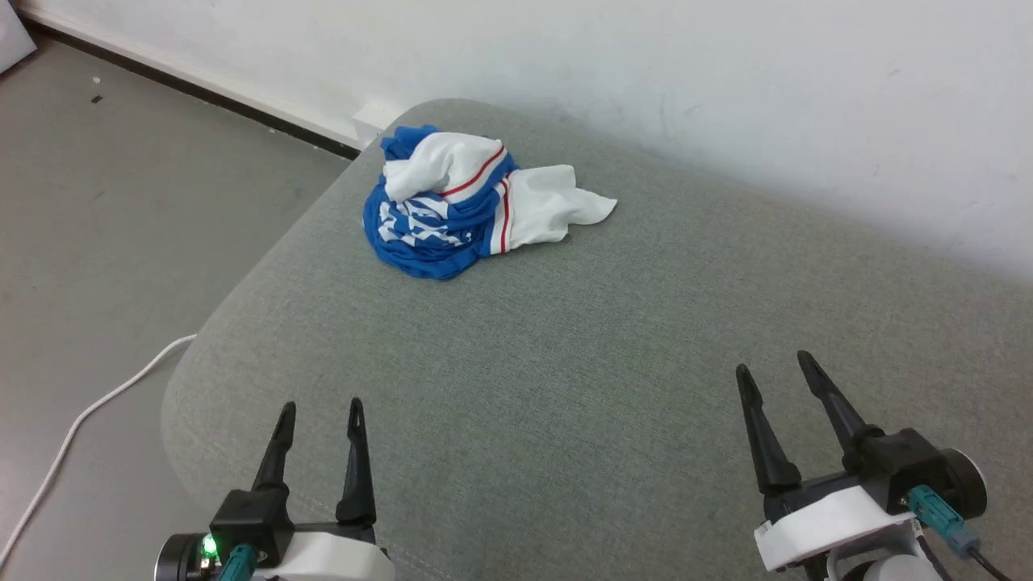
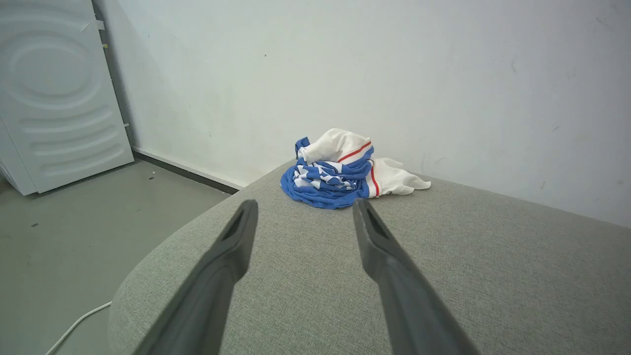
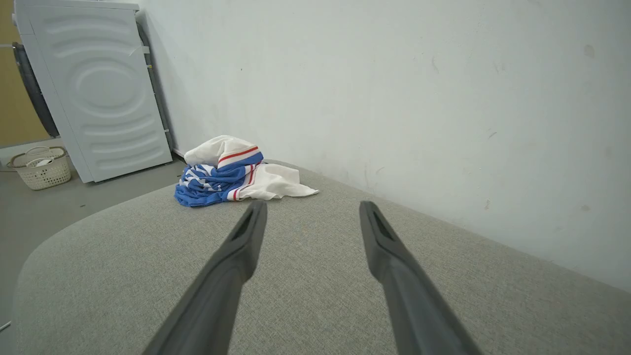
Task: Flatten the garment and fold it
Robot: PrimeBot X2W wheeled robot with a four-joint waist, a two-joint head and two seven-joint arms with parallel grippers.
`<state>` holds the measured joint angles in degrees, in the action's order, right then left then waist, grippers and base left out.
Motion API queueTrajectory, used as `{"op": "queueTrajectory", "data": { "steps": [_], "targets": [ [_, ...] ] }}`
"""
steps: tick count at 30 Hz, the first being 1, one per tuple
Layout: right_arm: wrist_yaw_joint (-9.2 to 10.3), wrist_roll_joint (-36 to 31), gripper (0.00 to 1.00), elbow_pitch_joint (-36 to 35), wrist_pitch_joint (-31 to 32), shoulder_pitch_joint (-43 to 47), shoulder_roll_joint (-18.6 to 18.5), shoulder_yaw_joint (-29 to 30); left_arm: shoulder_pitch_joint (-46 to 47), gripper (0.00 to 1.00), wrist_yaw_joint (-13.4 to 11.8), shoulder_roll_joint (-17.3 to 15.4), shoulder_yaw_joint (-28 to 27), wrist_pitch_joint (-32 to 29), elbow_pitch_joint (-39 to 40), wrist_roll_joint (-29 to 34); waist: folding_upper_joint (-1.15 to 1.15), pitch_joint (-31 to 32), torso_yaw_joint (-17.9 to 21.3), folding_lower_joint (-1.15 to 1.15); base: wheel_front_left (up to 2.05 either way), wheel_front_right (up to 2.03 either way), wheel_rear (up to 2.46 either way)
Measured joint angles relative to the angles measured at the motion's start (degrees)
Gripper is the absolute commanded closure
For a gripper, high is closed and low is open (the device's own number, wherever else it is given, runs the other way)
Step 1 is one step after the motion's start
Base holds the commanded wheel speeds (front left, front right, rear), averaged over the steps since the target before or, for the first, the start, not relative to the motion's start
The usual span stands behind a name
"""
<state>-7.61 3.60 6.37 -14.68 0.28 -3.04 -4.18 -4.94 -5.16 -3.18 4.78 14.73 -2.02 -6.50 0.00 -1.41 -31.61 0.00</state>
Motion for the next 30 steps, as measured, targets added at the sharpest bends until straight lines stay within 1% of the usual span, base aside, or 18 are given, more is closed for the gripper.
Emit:
{"op": "queueTrajectory", "data": {
  "steps": [6,7,8,11,14,19,21,22,23,25,30],
  "targets": [
    [0.0,0.0,0.0,-0.1,0.0,0.0,0.0,0.2,0.0,0.0,0.3,0.0,-0.3,0.0,-0.3,0.0,0.0,0.0,0.0,0.01,0.0,0.0,0.0],
    [0.0,0.0,0.0,-0.1,0.0,0.0,0.0,0.3,0.0,0.0,0.8,0.0,-0.3,0.0,-0.4,0.0,0.0,-0.2,-0.1,0.0,0.0,0.0,0.0],
    [0.0,0.0,0.0,-0.2,0.0,0.0,0.0,0.5,0.6,0.0,2.2,0.0,-0.7,0.0,-0.7,-0.9,0.0,-0.6,-0.2,0.0,0.0,0.0,0.0],
    [0.0,-0.7,0.0,-0.9,0.0,0.0,0.0,0.9,3.9,0.0,4.7,-0.5,-1.0,-0.2,-1.4,-2.7,0.0,-1.6,-0.3,0.0,0.0,0.0,0.0],
    [0.01,-1.9,0.0,-2.0,0.0,-0.1,0.0,1.5,10.1,0.0,5.8,-2.0,-1.0,-4.0,1.1,-3.1,0.0,-3.0,-0.3,0.0,0.0,0.0,0.0],
    [0.01,-4.3,0.0,-5.9,1.9,-2.0,0.1,1.9,22.9,0.0,7.6,-6.0,-2.1,-11.5,5.6,-3.6,0.0,-6.3,-0.1,-0.01,0.0,0.0,0.0],
    [0.01,-5.4,0.0,-8.1,3.2,-2.7,0.1,1.8,27.9,0.0,7.7,-7.5,-2.7,-14.2,5.9,-3.9,0.0,-7.9,0.0,-0.01,0.0,0.0,0.0],
    [0.01,-5.4,0.0,-8.1,3.2,-2.7,0.1,1.8,27.9,0.0,7.7,-7.5,-2.7,-14.2,5.9,-3.9,0.0,-7.9,0.0,-0.01,0.0,0.0,0.0],
    [0.01,-5.9,0.0,-10.5,4.6,-3.5,-0.3,1.5,32.8,0.0,8.3,-8.4,-3.5,-16.7,5.5,-5.2,0.01,-9.7,0.2,-0.01,0.0,0.0,0.0],
    [0.01,-6.1,0.0,-13.1,6.0,-4.4,-1.1,0.8,37.4,0.0,9.2,-9.7,-3.8,-18.9,3.8,-6.3,0.01,-11.6,0.5,-0.01,0.0,0.0,0.0],
    [0.01,-6.1,0.0,-19.0,9.1,-7.2,-3.3,-0.5,45.6,0.0,10.7,-13.5,-4.2,-23.9,-3.4,-8.6,0.0,-16.7,1.7,-0.02,0.0,0.0,0.0]
  ]
}}
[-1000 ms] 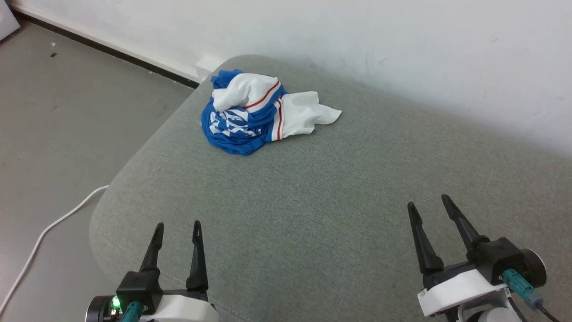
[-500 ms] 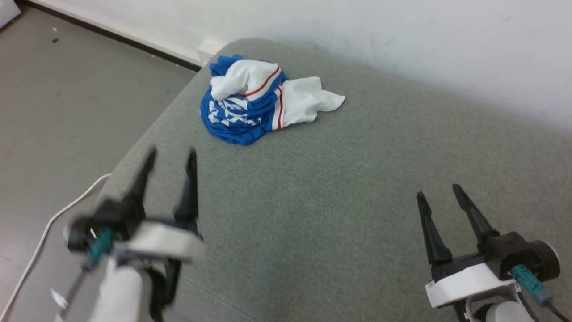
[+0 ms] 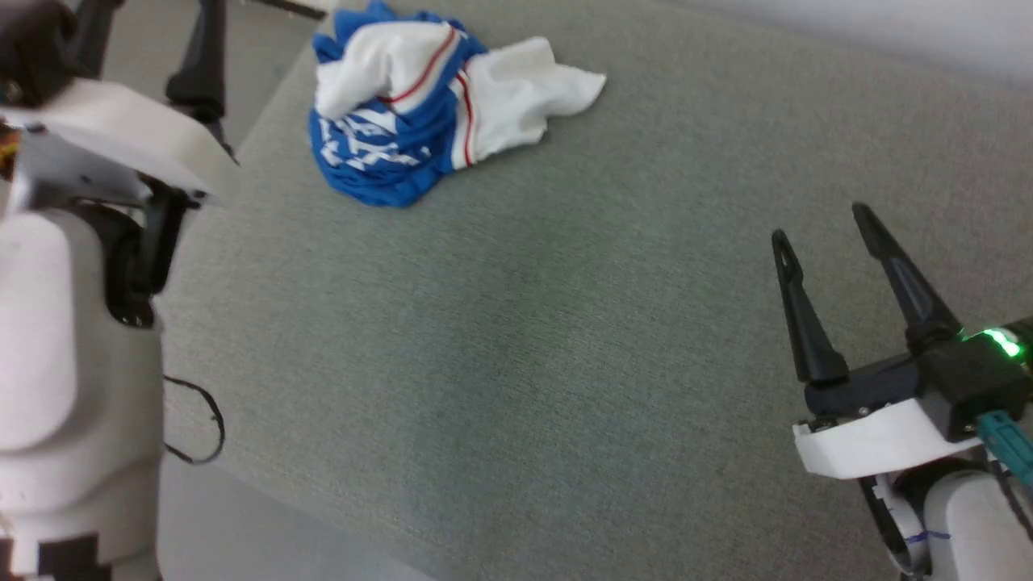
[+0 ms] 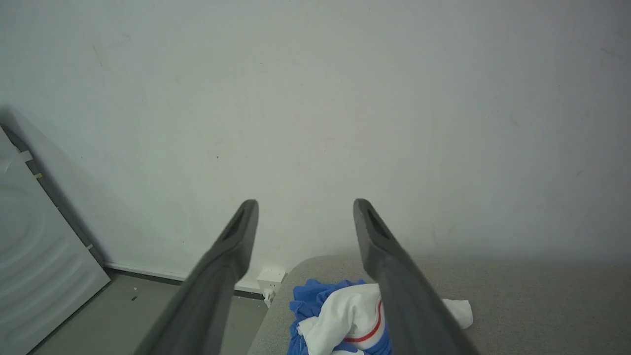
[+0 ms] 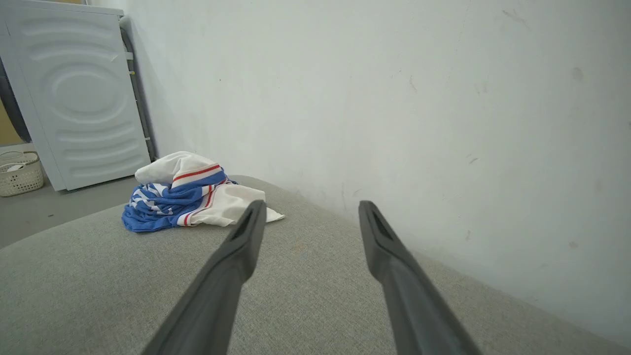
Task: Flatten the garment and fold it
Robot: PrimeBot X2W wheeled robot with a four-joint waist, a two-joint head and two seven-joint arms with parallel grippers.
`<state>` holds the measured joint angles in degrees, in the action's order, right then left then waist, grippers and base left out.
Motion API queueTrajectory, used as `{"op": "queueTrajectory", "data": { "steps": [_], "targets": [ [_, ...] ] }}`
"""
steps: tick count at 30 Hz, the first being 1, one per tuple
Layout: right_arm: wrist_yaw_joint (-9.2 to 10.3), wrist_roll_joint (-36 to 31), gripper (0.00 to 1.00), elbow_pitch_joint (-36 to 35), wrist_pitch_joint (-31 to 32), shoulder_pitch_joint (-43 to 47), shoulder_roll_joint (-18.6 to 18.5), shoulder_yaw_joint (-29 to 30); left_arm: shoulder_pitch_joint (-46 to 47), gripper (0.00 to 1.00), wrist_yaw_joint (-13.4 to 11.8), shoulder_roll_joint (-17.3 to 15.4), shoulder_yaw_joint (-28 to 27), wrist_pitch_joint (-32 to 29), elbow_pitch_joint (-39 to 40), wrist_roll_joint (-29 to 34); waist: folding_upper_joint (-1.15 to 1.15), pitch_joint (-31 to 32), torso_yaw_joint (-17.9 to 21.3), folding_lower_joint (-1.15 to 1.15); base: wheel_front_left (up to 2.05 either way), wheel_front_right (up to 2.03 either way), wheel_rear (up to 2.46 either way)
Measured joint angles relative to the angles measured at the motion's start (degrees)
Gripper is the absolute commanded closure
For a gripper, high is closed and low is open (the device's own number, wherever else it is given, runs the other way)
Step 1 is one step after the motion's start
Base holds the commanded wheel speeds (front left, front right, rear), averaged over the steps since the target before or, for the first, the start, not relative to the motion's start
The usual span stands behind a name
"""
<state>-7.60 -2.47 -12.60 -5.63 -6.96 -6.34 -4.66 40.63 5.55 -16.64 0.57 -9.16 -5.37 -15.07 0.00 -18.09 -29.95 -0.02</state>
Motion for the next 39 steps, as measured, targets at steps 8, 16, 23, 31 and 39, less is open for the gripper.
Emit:
{"op": "queueTrajectory", "data": {
  "steps": [8,16,23,31,39],
  "targets": [
    [0.0,0.2,0.0,-6.9,3.6,-1.5,-1.8,-0.4,7.1,0.0,1.5,-4.9,2.6,-7.3,-12.1,-4.5,0.0,-7.1,3.1,0.0,0.0,0.0,0.0],
    [0.0,0.5,0.0,-11.2,6.1,-3.7,-2.8,-1.2,9.6,0.0,1.5,-8.7,5.4,-12.4,-19.6,-6.8,0.0,-13.2,6.9,0.01,0.0,0.0,0.0],
    [0.0,1.0,0.0,-12.6,7.1,-3.8,-3.4,0.4,9.4,0.0,1.5,-8.8,7.5,-16.8,-24.0,-11.3,0.0,-17.4,9.8,0.01,0.0,0.0,0.0],
    [0.0,1.5,0.0,-12.7,7.1,-3.9,-3.4,0.1,9.1,1.0,0.8,-9.9,8.2,-17.2,-26.2,-10.5,0.0,-19.2,11.9,0.02,0.0,0.0,0.0],
    [0.0,2.5,0.0,-11.2,6.1,-4.4,-2.6,-0.1,9.1,1.0,0.2,-10.8,8.3,-13.9,-28.0,-9.9,0.0,-17.2,12.3,0.02,0.0,0.0,0.0]
  ]
}}
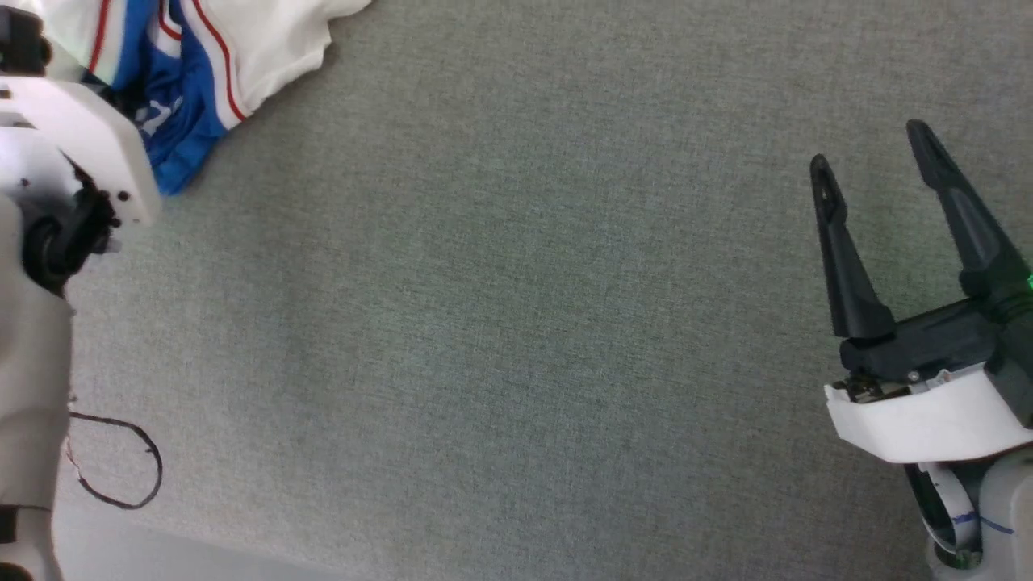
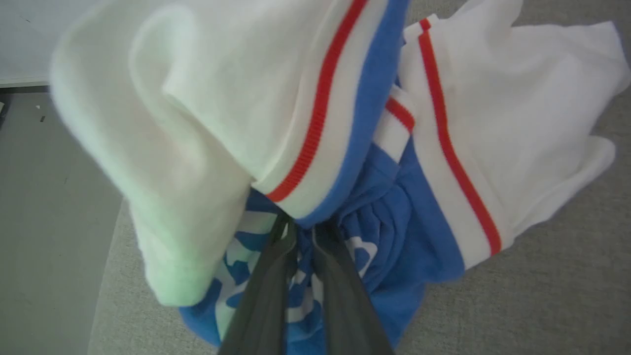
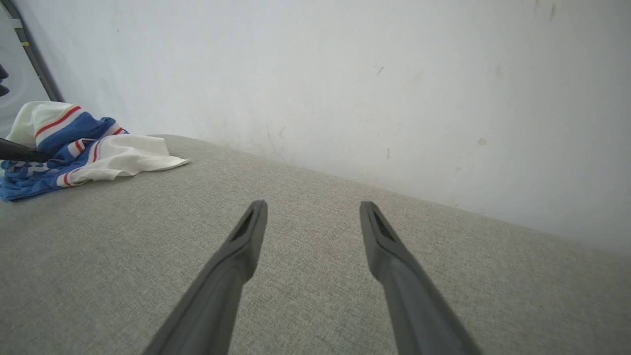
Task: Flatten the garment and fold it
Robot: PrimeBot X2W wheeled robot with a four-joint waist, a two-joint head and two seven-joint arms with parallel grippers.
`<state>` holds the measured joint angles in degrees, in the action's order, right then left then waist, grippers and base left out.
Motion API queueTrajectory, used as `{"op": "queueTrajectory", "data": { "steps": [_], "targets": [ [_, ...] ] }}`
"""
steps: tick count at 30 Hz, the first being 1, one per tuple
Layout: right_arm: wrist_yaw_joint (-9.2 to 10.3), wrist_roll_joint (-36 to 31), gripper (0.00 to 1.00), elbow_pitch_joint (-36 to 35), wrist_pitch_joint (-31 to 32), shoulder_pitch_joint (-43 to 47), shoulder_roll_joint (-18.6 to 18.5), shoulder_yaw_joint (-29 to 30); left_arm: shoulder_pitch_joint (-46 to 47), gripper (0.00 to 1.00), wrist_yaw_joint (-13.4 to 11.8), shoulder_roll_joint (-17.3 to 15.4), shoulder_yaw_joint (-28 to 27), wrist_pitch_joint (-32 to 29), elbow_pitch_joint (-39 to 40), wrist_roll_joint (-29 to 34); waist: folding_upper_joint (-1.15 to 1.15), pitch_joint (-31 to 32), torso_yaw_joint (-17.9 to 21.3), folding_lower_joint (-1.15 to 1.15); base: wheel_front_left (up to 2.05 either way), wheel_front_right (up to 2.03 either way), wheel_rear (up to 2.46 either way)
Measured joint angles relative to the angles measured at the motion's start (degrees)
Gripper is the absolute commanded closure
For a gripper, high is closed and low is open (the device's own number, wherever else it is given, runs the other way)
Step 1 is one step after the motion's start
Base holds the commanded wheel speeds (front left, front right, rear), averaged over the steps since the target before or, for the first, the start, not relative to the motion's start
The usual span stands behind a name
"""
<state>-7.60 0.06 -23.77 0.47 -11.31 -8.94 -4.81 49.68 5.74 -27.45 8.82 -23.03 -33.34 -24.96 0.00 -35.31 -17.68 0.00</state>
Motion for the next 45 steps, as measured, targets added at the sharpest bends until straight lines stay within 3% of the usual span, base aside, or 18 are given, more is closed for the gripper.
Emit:
{"op": "queueTrajectory", "data": {
  "steps": [11,21,33,45],
  "targets": [
    [0.0,1.6,0.0,6.2,-4.8,0.7,3.8,-0.7,3.4,1.0,-1.0,-6.2,-1.4,5.6,4.1,2.6,0.0,7.6,1.4,0.0,0.0,0.0,0.0],
    [0.0,3.4,0.0,11.3,-8.8,4.0,5.7,0.7,10.9,1.0,-2.8,-4.7,0.1,6.0,11.1,3.8,0.0,16.5,3.8,0.01,0.0,0.0,0.0],
    [0.0,8.2,0.0,14.5,-12.0,8.1,5.9,4.8,19.6,1.0,-4.3,3.4,2.9,1.0,16.3,1.1,0.0,25.4,9.9,0.01,0.0,0.0,0.0],
    [0.0,9.6,0.0,14.5,-13.2,8.8,5.9,9.9,19.4,1.0,-3.8,13.5,9.7,-3.9,22.4,-3.3,0.0,28.6,18.8,0.01,0.0,0.0,0.0]
  ]
}}
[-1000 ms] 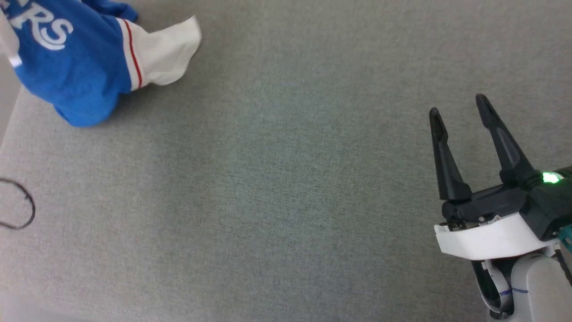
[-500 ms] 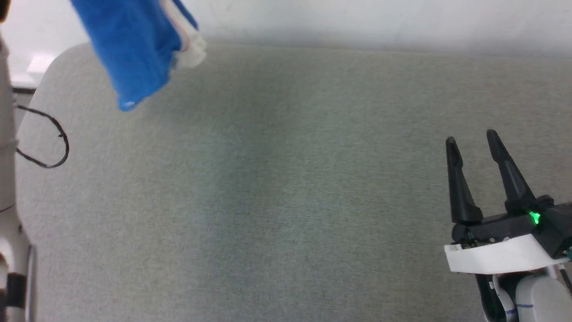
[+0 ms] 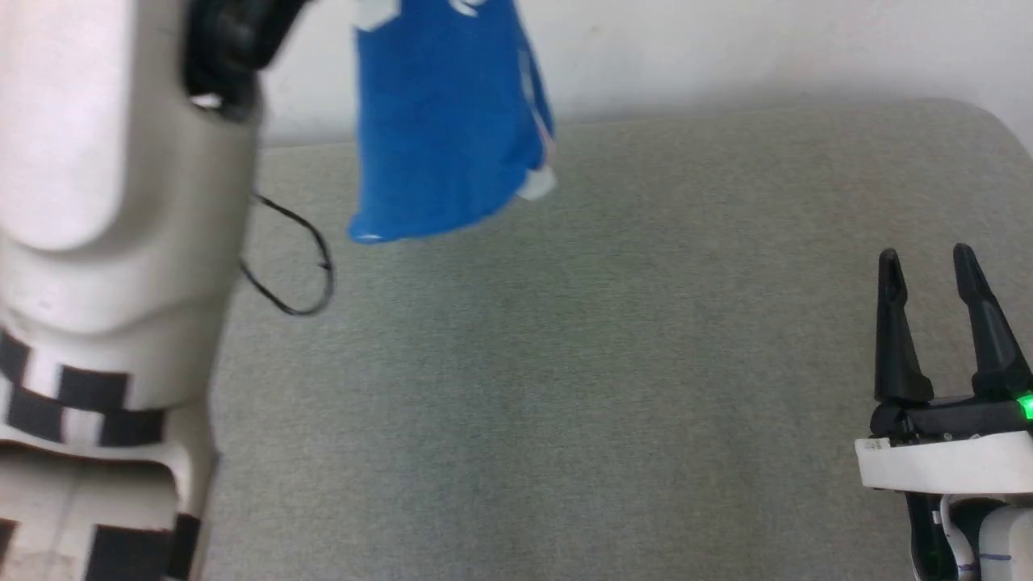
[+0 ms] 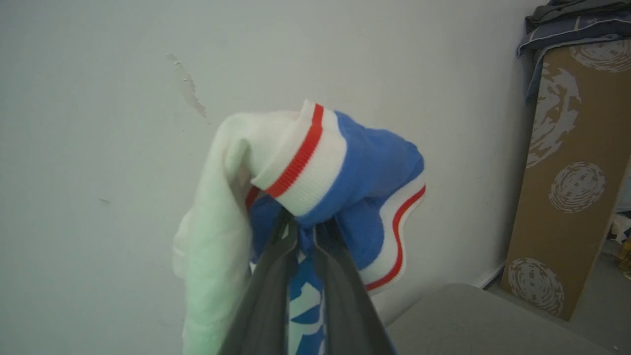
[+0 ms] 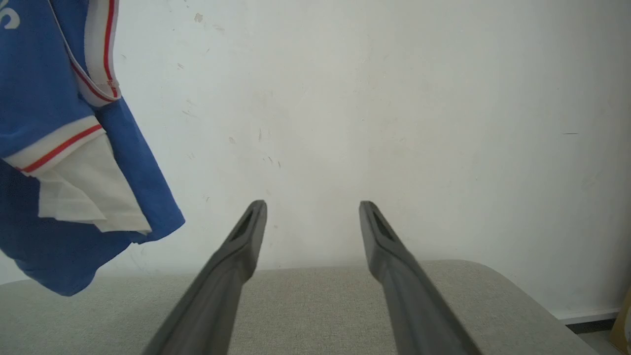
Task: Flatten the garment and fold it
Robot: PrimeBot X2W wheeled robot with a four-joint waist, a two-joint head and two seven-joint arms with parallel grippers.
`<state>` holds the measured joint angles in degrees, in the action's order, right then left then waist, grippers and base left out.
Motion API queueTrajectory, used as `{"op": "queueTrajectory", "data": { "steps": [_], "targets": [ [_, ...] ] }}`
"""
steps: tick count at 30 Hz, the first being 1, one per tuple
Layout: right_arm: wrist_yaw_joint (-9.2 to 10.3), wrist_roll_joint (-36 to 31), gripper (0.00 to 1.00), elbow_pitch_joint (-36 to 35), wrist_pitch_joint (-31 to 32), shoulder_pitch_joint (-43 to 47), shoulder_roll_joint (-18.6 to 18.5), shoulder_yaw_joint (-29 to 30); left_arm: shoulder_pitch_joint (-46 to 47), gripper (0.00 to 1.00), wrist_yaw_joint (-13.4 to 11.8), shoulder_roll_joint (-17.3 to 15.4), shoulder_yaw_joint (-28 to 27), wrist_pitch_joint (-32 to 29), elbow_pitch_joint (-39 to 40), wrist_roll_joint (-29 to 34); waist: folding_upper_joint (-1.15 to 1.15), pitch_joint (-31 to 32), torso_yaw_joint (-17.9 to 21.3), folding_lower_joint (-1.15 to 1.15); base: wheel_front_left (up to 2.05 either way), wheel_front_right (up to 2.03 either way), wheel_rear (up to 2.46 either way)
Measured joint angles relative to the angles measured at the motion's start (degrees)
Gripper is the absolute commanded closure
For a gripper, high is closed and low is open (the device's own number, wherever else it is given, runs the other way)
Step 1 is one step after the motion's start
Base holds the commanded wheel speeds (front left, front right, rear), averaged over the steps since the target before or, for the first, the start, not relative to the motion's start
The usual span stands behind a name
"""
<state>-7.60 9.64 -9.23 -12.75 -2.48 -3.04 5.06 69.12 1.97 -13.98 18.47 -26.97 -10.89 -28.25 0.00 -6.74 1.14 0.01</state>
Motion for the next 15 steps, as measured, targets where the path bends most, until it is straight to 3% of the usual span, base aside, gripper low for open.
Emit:
{"op": "queueTrajectory", "data": {
  "steps": [9,15],
  "targets": [
    [0.0,1.0,0.0,0.3,-0.5,0.0,0.0,1.2,-12.7,1.0,-1.6,7.8,6.2,2.1,-1.4,-1.9,0.0,-0.7,4.4,-0.01,0.0,0.0,0.0],
    [0.0,1.2,0.0,0.9,-0.9,0.0,0.0,0.2,-25.9,1.0,-2.2,8.6,11.4,2.5,-9.5,-2.4,0.0,-1.0,6.2,-0.01,0.0,0.0,0.0]
  ]
}}
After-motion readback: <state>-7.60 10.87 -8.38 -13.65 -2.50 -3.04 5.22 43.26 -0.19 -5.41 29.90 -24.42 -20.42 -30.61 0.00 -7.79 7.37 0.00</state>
